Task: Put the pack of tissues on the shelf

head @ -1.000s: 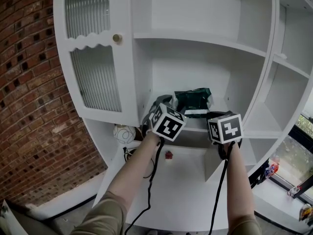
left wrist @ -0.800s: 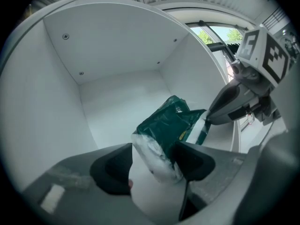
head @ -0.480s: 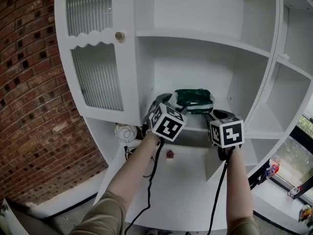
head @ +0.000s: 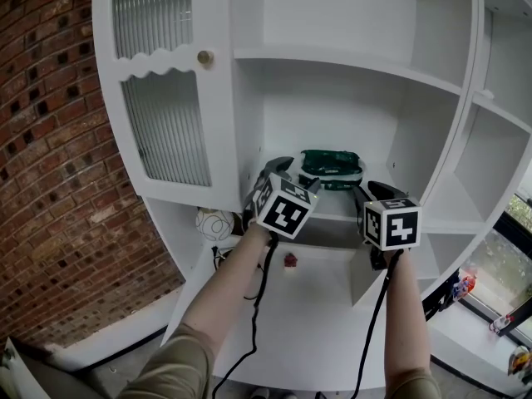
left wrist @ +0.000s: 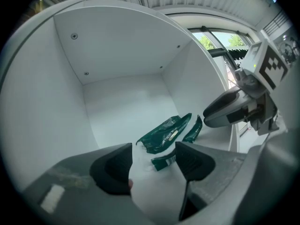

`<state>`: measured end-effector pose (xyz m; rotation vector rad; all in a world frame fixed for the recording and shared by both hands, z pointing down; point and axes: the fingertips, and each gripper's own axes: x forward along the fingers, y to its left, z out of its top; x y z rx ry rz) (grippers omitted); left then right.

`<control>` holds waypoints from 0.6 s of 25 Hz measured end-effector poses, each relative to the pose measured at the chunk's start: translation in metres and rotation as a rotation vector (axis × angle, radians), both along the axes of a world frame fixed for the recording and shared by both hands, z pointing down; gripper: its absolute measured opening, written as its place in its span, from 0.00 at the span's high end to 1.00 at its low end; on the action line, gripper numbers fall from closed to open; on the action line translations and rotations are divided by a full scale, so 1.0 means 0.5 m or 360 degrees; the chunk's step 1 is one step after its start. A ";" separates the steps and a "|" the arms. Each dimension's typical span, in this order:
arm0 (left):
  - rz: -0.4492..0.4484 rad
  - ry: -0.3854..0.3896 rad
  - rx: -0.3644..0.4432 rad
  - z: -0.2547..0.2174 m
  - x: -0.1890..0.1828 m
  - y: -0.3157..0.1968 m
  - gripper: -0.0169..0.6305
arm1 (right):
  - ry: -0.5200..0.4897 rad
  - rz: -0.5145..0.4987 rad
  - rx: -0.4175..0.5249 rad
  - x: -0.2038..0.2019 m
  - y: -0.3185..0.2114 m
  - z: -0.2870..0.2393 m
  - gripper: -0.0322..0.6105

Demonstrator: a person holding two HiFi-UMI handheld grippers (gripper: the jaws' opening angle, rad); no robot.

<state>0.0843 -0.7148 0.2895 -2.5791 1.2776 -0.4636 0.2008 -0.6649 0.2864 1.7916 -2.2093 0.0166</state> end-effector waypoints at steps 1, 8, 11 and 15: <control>0.0005 0.0013 -0.0005 -0.002 -0.001 0.002 0.51 | -0.0020 0.0002 0.0019 0.000 0.001 -0.004 0.74; 0.0068 0.0111 0.0028 -0.036 -0.002 0.041 0.51 | -0.0155 0.0031 0.0286 0.006 0.033 -0.060 0.73; 0.0088 0.0169 0.0065 -0.054 -0.012 0.069 0.51 | -0.0175 0.0030 0.0361 0.001 0.057 -0.076 0.73; 0.0114 0.0238 0.0120 -0.067 -0.020 0.108 0.54 | -0.0212 0.0018 0.0404 -0.007 0.088 -0.077 0.73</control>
